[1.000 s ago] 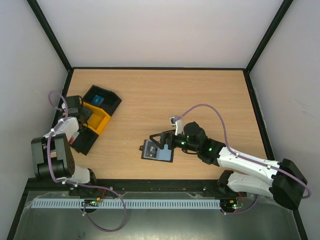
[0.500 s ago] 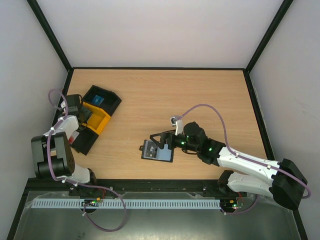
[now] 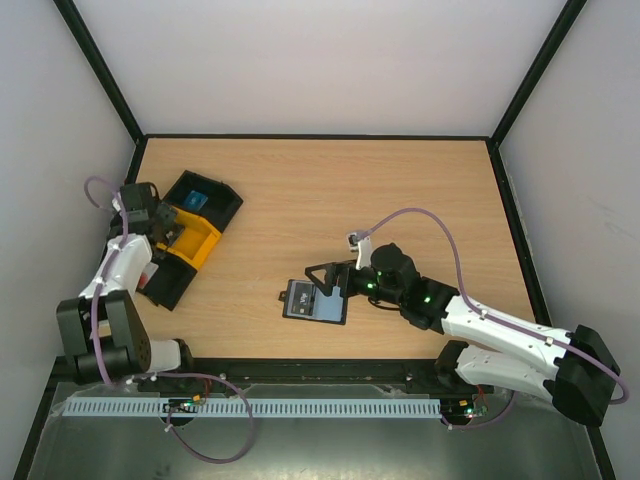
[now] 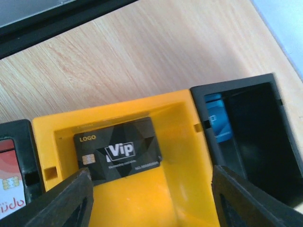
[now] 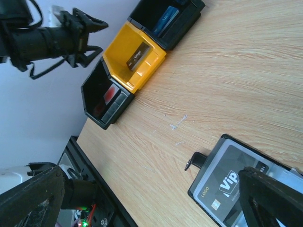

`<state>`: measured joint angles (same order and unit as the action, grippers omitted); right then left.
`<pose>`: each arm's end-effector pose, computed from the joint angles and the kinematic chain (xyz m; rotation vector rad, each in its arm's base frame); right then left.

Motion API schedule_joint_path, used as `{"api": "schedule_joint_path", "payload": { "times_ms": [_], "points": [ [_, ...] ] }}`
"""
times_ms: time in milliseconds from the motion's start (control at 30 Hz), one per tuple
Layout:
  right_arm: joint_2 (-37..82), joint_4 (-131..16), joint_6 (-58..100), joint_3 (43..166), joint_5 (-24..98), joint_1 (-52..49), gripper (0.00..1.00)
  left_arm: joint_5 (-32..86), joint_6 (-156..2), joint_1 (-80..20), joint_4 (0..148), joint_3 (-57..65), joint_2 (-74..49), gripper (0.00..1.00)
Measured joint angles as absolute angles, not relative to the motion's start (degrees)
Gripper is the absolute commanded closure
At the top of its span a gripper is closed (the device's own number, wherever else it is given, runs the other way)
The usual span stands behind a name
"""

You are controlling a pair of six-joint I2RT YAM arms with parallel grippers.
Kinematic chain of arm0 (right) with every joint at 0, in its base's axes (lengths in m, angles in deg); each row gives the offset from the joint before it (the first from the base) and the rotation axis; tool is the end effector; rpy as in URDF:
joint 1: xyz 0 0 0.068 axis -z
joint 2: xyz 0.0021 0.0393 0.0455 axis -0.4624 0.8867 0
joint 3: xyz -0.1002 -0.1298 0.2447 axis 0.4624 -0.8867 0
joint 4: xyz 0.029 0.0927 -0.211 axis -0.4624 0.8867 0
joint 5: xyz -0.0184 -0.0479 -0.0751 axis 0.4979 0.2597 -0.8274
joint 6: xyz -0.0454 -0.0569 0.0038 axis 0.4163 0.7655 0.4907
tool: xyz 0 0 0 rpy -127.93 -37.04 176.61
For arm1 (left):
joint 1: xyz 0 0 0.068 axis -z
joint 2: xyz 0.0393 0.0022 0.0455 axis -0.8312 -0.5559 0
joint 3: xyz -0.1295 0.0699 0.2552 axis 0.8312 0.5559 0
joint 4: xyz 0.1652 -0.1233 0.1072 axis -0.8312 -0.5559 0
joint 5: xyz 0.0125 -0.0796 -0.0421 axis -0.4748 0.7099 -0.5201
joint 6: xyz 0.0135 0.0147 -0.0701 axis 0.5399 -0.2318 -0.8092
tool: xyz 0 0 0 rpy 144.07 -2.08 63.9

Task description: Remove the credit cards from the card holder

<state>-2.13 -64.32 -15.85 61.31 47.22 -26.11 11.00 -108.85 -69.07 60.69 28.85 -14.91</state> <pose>0.1074 0.1776 0.2787 -0.4288 2.1073 1.3898 0.2659 0.0689 0.2474 -1.1349 1.9937 -0.1193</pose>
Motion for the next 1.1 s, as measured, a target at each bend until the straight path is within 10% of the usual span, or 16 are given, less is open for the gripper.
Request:
{"api": "schedule_joint_path", "payload": {
  "times_ms": [167, 567, 1100],
  "points": [
    [-2.1, -63.4, -17.0, 61.3, 46.0, -26.1, 0.02, 14.3, -107.1, -69.1, 58.8, 28.7, -9.6, 0.00],
    [1.4, -60.2, -20.8, 61.0, 40.7, -26.1, 0.00, 35.7, -98.9, -69.0, 54.5, 35.2, 5.0, 0.08],
    [7.8, -70.3, -25.8, 55.0, 44.7, -26.1, 0.60, 54.0, -98.1, -54.4, 50.9, 39.4, 13.9, 0.29]
  ]
}}
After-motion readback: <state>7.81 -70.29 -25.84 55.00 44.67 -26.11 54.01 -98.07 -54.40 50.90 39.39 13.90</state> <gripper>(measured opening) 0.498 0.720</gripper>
